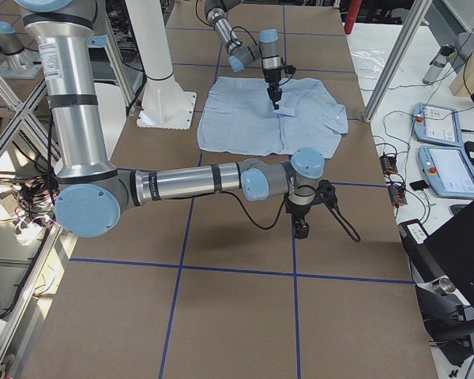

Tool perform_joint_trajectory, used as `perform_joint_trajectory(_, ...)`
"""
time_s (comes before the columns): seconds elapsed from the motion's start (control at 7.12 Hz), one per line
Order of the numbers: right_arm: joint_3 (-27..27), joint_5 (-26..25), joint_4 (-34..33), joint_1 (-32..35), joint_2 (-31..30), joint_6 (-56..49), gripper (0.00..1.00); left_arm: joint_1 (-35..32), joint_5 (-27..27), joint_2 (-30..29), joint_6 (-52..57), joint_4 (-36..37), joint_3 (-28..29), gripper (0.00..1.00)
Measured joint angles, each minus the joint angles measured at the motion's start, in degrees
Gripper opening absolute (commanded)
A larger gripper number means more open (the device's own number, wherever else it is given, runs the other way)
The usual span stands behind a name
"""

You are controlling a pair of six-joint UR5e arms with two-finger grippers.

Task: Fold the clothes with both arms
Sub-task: 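Carry the grasped sleeve across the shirt front with the left gripper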

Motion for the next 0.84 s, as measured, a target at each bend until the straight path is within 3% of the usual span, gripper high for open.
perform_joint_trajectory(0.42,-0.1,0.5,0.0,0.0,0.0,0.0,1.0,5.8,4.4,-1.2,1.4,-0.2,0.4,1.0)
perform_joint_trajectory(0.84,0.7,0.7,0.1,-0.3,0.0,2.6,1.0,5.8,2.6,-0.3,7.4,0.4,-0.1,1.0)
